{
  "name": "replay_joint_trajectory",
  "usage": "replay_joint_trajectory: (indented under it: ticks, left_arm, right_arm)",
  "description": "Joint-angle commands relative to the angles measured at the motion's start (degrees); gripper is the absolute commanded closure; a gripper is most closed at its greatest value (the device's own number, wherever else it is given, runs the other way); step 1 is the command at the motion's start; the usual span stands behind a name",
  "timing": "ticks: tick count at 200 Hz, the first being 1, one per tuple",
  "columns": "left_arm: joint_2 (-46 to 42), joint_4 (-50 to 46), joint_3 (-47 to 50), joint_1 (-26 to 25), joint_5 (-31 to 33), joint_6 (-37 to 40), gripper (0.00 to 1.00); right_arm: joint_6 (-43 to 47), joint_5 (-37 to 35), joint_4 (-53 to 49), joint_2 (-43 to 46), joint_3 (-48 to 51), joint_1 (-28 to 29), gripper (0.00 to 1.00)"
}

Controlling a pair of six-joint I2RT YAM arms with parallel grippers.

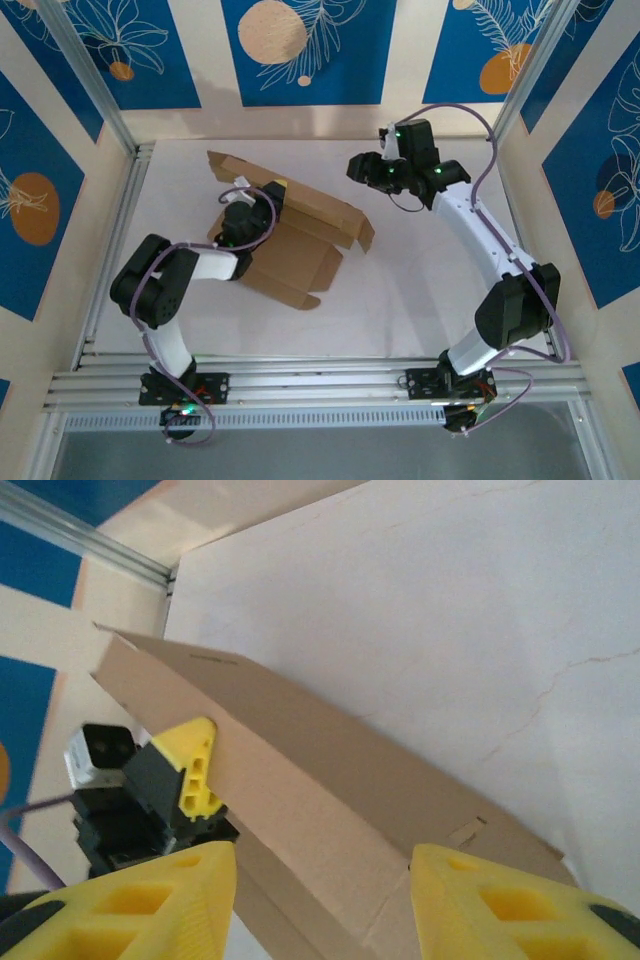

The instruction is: Fold the paper box

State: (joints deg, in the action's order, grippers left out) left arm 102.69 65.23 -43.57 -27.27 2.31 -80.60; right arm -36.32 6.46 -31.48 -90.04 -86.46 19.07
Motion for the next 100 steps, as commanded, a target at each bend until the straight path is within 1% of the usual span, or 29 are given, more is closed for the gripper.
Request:
replay_joint_trajectory:
  ticks: [1,14,23,35,67,100]
  left_arm:
    - [-1.1,-2.9,1.6,-2.3,9.4,0.5,1.00]
    - [-2.6,-5.5,2.3,-3.6,13.1,1.5,1.00]
    - [-3.7,-7.1,2.7,-4.4,15.8,2.5,1.00]
    - [-4.3,-6.5,3.2,-5.2,18.3,3.8,1.00]
    - [-2.5,0.2,4.3,-5.4,18.4,4.1,1.00]
    - [-2.7,0.4,5.5,-5.5,18.4,3.3,1.00]
  right_arm:
    - [-7.3,1.1,-9.8,-3.8,-1.9,0.8,0.52]
    - [-9.0,0.4,-11.4,-4.1,-1.6,1.9,0.52]
    - [-10.7,1.8,-9.1,-3.3,0.7,2.1,0.52]
    - [-11.8,3.8,-4.9,-2.5,3.4,2.4,0.51]
    - [-12.1,2.8,-5.4,-6.0,2.3,3.3,0.52]
    - [-13.5,1.9,-2.8,-6.4,5.1,4.0,0.51]
